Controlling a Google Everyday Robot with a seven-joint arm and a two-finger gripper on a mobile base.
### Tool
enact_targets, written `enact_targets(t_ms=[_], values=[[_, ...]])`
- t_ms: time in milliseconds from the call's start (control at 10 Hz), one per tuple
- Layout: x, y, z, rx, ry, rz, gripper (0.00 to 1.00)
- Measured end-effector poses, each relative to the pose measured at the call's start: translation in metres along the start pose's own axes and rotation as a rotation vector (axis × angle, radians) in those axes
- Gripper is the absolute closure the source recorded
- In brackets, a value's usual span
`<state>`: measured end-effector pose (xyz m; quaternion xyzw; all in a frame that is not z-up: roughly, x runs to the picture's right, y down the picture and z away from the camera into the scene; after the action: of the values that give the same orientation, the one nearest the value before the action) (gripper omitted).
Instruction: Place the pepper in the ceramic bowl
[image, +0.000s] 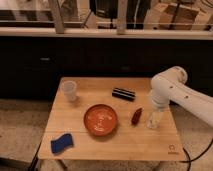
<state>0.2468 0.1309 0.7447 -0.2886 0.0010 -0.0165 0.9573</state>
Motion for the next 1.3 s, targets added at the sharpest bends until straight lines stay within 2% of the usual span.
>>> enact_targets(t_ms=[100, 300, 600, 1000, 1300], values=[[-0.003, 0.000, 0.013, -0.004, -0.001, -0.006, 0.20], [-0.009, -0.003, 0.025, -0.007, 0.001, -0.022, 0.20], [-0.008, -0.004, 0.026, -0.008, 0.001, -0.028, 0.20], [-0.007, -0.008, 0.047, -0.027, 0.009, -0.060, 0.20], [-0.008, -0.010, 0.052, -0.031, 0.011, -0.073, 0.20]])
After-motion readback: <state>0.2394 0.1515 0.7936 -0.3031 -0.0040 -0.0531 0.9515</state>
